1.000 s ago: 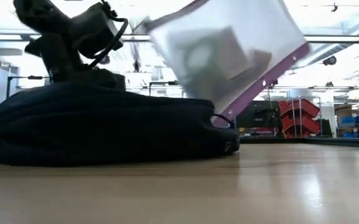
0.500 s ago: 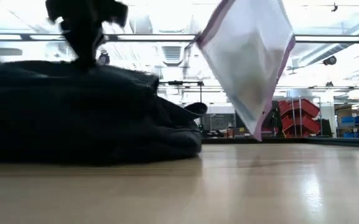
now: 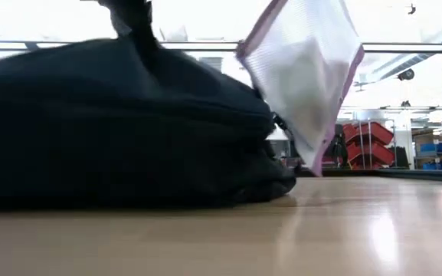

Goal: Unpack backpack
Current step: Put the transparent zip bag into the black backpack

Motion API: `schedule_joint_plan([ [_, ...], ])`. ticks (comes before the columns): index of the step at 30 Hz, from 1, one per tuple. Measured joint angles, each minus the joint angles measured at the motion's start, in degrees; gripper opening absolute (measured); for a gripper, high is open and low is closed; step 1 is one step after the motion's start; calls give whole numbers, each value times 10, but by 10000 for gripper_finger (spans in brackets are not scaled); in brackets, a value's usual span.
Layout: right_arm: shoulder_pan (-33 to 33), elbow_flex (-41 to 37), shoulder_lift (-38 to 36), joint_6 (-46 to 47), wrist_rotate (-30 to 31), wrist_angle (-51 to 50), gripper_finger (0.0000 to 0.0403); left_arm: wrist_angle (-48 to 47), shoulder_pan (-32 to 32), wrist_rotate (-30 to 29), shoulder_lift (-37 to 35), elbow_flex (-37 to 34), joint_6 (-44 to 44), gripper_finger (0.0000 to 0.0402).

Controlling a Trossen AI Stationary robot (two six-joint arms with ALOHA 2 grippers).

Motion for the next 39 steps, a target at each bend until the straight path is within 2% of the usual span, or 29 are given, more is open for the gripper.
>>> schedule_joint_plan([
  [5, 0, 0, 11, -5, 0, 11, 0, -19, -23, -6, 36, -20, -17, 73],
  [10, 0, 0, 27, -2, -3, 10, 0, -18, -23, 10, 25, 18, -47, 142],
  [12, 0, 0, 30, -2, -5, 11, 0, -19, -20, 64, 15, 43, -62, 171],
  [14, 0, 0, 35, -2, -6, 9, 0, -41, -13, 162, 4, 65, -106, 196],
  [17, 0, 0, 35, -2, -7, 8, 0, -131, -10, 203, -11, 92, -209, 216],
  [18, 0, 0, 35, -2, -7, 7, 0, -164, -9, 198, -16, 101, -240, 221],
  [21, 0, 0, 31, -3, -8, -1, 0, -252, -17, 74, -27, 110, -312, 223],
  [23, 0, 0, 30, -3, -10, -9, 0, -264, -13, 4, -30, 105, -349, 219],
  [24, 0, 0, 30, -4, -10, -12, 0, -263, -6, -12, -30, 99, -357, 215],
  [26, 0, 0, 29, -4, -10, -14, 0, -245, 12, -6, -30, 87, -356, 208],
  [29, 0, 1, 28, 1, -10, -34, 0, -176, 38, 36, -23, 54, -310, 197],
  [35, 0, 1, 27, 21, -10, -67, 0, -36, 74, 196, 11, -38, -233, 175],
  [37, 0, 1, 27, 26, -10, -79, 0, -34, 75, 271, 27, -61, -237, 168],
  [39, 0, 1, 27, 27, -11, -86, 0, -77, 68, 348, 38, -81, -245, 162],
])
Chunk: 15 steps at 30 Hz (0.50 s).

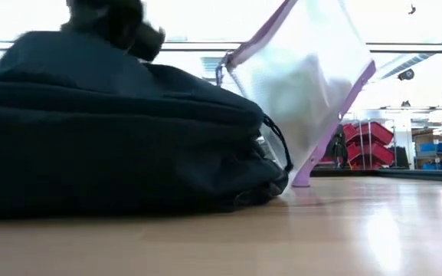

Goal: Unpack backpack
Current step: Put the transparent zip bag into the black backpack

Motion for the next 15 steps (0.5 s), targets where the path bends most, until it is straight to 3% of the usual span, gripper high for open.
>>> schedule_joint_plan([
  [2, 0, 0, 0, -1, 0, 0, 0, -69, -11, 28, 1, -9, -13, 157],
  [4, 0, 0, 0, -1, 0, -1, 0, -136, -23, 16, -1, -12, -28, 156],
  [6, 0, 0, 0, -2, 0, 0, 0, -187, -31, -44, -8, -9, -53, 156],
  [9, 0, -2, 0, -5, 0, 5, 0, -231, -43, -179, -23, -1, -112, 155],
  [11, 0, -3, 0, -5, 0, 6, 0, -208, -44, -268, -30, -4, -154, 155],
  [15, 0, -3, -3, -3, 3, 3, 0, -125, -4, -326, -37, -37, -154, 155],
])
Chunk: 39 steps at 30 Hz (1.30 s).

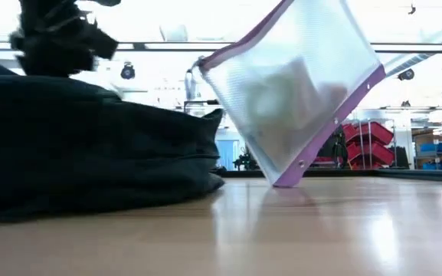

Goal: Unpack backpack
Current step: Put the transparent zip bag into the black backpack

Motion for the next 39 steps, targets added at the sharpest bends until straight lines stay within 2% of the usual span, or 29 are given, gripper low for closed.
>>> schedule_joint_plan([
  [3, 0, 0, -11, 2, 24, -10, 0, 96, 48, -13, 0, -45, 42, 155],
  [5, 0, 1, -23, 2, 42, -16, 0, 193, 84, -32, 0, -74, 84, 155],
  [9, 0, 1, -50, 7, 87, -21, 0, 481, 147, -39, 1, -126, 219, 155],
  [12, -3, 2, -78, 17, 161, -41, 0, 675, 171, 20, 17, -135, 325, 155],
  [14, -12, 3, -99, 33, 203, -57, 0, 713, 173, 72, 36, -115, 381, 155],
  [17, -23, 3, -130, 70, 208, -87, 0, 670, 155, 139, 71, -55, 453, 155],
  [20, -26, 2, -156, 111, 209, -112, 0, 582, 118, 178, 110, 32, 488, 155],
  [24, -25, -13, -183, 140, 209, -119, 0, 368, 69, 117, 144, 175, 501, 155],
  [27, -25, -27, -191, 152, 208, -118, 0, 171, 48, -1, 148, 263, 488, 155],
  [30, -25, -35, -186, 154, 200, -110, 0, 33, 39, -64, 141, 328, 430, 155],
  [34, -25, -45, -167, 130, 169, -63, 0, -120, 33, -77, 106, 370, 286, 155],
  [36, -25, -46, -152, 114, 157, -44, 0, -136, 30, -65, 81, 359, 208, 155],
  [39, -25, -46, -136, 97, 155, -28, 0, -128, 27, -1, 33, 311, 99, 155],
])
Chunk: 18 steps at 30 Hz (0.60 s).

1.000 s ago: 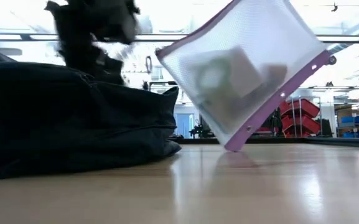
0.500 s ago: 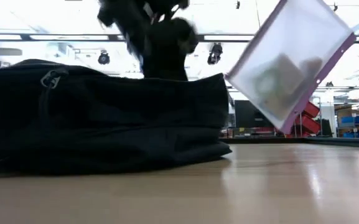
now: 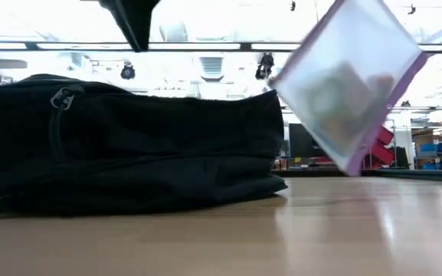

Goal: Unpack backpack
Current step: Put the transparent zip bag into the black backpack

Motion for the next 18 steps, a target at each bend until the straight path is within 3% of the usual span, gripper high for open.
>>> schedule_joint_plan([
  [2, 0, 0, 10, 0, -1, -1, 0, -10, -1, 46, -28, -42, -95, 155],
  [7, 0, 0, 15, -1, -15, -4, 0, -11, -7, 134, -98, -201, -235, 155],
  [11, 0, 0, 15, -6, -27, -5, 0, 34, -7, 186, -136, -325, -259, 155],
  [18, 0, 0, 16, -10, -60, -5, 0, 215, 45, 281, -154, -482, -282, 155],
])
